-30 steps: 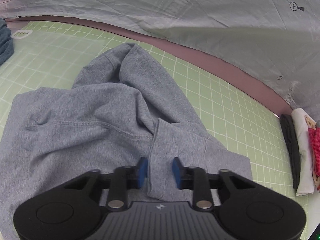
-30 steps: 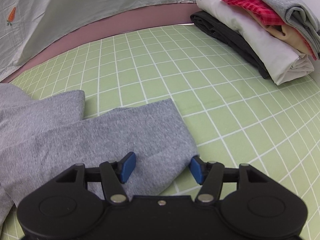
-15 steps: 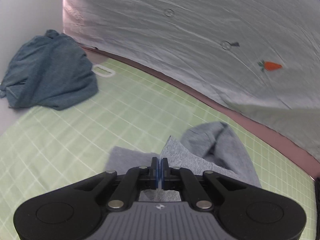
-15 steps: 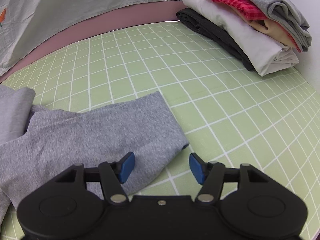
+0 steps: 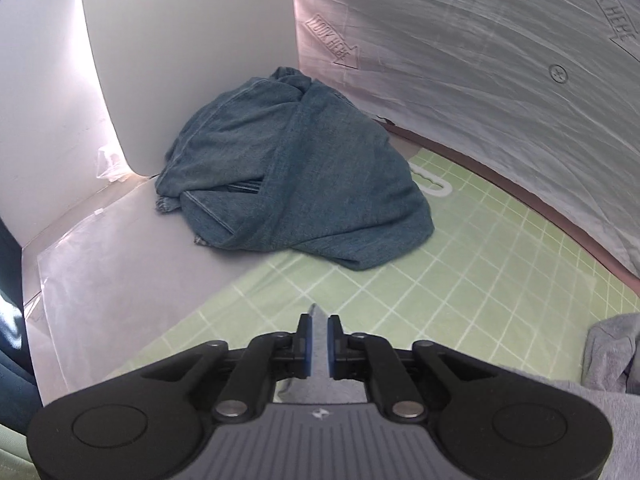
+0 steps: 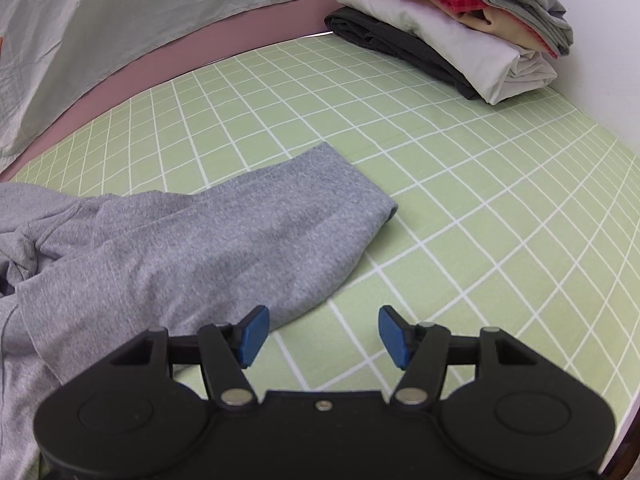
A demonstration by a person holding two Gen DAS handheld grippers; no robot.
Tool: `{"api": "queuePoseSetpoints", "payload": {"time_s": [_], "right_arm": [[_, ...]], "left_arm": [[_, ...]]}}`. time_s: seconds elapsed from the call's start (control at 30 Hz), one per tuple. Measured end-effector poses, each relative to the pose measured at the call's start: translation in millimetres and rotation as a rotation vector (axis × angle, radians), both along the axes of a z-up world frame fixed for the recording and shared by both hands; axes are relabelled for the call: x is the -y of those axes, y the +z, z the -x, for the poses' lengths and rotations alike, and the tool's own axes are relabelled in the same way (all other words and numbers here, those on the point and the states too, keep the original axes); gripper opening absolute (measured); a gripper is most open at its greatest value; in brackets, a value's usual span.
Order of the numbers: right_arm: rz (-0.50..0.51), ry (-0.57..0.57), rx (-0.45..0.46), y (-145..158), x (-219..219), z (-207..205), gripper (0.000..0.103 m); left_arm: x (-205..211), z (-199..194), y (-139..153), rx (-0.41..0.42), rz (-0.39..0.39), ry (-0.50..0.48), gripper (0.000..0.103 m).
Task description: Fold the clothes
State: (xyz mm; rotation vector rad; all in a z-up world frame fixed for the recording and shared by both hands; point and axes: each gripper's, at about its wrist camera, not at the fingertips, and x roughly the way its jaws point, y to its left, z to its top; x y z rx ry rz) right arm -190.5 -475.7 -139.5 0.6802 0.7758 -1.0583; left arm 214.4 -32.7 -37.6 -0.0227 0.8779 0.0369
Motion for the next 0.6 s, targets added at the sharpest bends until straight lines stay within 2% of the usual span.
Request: {"api": "queuePoseSetpoints", "payload": {"time_s": [0.03,0.07,0.2,0.27,0.33,0.43,0.53,0.6], "right_arm": [[-0.007,-0.011,0.017,0.2,-2.2,-0.6,0.062],[-0.014,-0.023,0.034,0.4,-4.3,-1.3,0.064],[-0.045,-0.067,0.106,1.3,-12.2,-3.4,0.072],[-0.109,-0.085,0.214,-0.9,-5.6,0.9,0.076],[-0.188,-0.1,0.332,-4.9,1.6,3.9,0.076],[-0.268,-0.07,0.416,-10.9,8.9,-9.0,0.076],[-0.312,-0.035,0.419,-15.0,15.1,-31.3,0.077],[-0.32,0.004,0.396,-15.7,17.4,-48.6,0.084]], "left_arm": [[9.5,6.7,-1.7,-0.003,0.008,-0.043,0.034],[20.9,13.8,-4.1,-0.009,0.026,-0.092,0.04],[68.5,38.7,-16.1,-0.058,0.116,-0.301,0.055],[91.5,52.3,-28.9,-0.102,0.129,-0.355,0.06],[111.1,65.3,-41.9,-0.147,0.135,-0.393,0.06],[130.4,78.5,-59.5,-0.204,0.123,-0.402,0.06],[142.0,90.0,-70.6,-0.235,0.121,-0.403,0.06],[148.9,94.4,-74.0,-0.239,0.119,-0.409,0.06]]}}
